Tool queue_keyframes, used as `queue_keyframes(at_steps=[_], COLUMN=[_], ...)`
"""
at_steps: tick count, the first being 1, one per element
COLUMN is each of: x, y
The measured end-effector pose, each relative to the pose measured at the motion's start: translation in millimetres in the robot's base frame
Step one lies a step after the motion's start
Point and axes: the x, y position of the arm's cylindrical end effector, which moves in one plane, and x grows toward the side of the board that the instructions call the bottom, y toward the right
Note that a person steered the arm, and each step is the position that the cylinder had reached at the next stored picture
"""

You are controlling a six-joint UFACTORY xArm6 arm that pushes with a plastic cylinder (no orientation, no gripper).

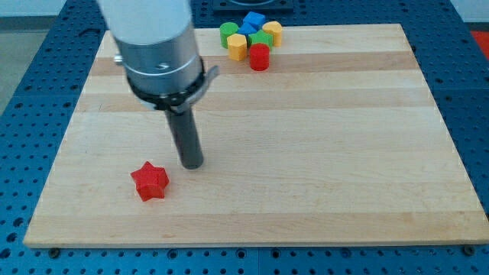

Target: Slide the red star to the bottom left

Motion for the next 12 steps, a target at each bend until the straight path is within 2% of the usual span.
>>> queue_keyframes(at_steps=[2, 3, 4, 5, 6, 7, 9, 10, 11, 12], x=[46.5, 55.4, 54.7, 26.7, 6.7, 12.0, 49.8, 50.7, 15.8, -29.9], y=[-29.8, -75.4, -71.7, -33.8, -33.7, -65.6, -127.1, -122.7, -69.0, 31.5])
